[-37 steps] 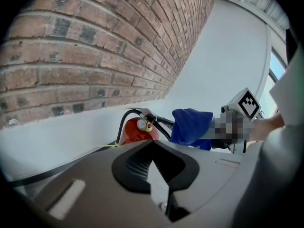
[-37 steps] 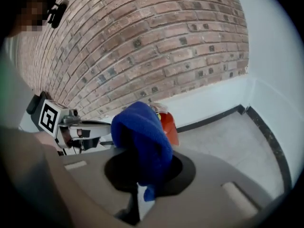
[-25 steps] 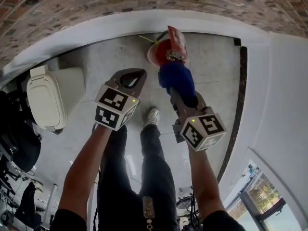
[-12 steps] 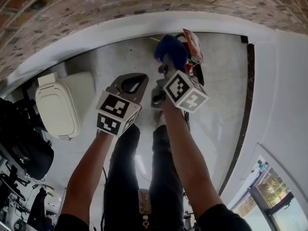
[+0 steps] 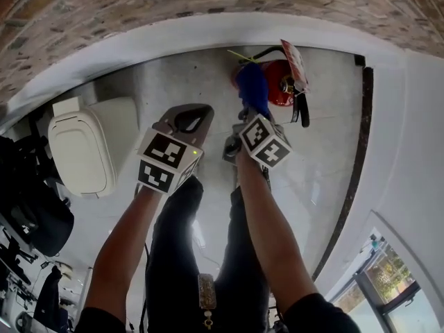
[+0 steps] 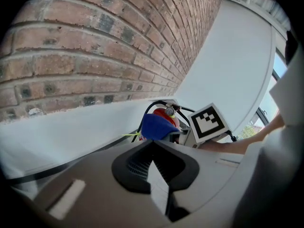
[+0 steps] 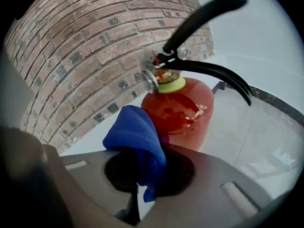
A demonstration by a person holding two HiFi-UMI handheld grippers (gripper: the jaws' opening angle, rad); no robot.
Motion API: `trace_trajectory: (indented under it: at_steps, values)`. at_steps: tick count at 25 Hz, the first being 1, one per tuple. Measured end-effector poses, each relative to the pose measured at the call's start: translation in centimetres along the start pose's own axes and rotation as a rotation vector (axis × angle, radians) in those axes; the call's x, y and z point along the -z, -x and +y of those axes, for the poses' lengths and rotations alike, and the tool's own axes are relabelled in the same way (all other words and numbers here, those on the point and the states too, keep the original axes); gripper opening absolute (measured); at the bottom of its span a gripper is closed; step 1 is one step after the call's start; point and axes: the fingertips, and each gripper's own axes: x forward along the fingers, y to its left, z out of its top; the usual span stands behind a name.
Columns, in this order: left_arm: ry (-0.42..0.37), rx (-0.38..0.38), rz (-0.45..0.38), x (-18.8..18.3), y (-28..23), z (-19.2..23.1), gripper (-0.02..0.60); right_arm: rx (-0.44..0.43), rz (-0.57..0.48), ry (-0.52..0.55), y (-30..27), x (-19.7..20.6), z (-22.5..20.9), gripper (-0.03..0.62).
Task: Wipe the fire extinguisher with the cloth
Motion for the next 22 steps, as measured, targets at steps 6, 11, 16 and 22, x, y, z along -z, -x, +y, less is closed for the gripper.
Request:
trace_trajectory:
  at_steps: [6, 11, 16, 22]
  values:
    - [-0.01, -0.03, -0.03, 1.1, -3.2, -1.2, 0.008, -0.121, 0.011, 0.186, 0.1, 1.1, -4.4, 0.028]
    - [-0.042, -0.066, -0.052, 2.7, -6.4, -3.0, 0.008, -0.317, 0.001, 0.35, 0.9, 0.3, -6.1, 0.028]
    - [-0.081, -0.093, -0.087, 2.9, -8.8, -3.8, 0.008, -0.454, -0.085, 0.516, 3.0, -3.0, -8.1, 0.028]
    - [-0.12, -0.152, -0.158, 2.0, -11.2, -4.2, 0.008, -0.51, -0.232, 0.653, 3.2, -8.0, -9.9, 0.028]
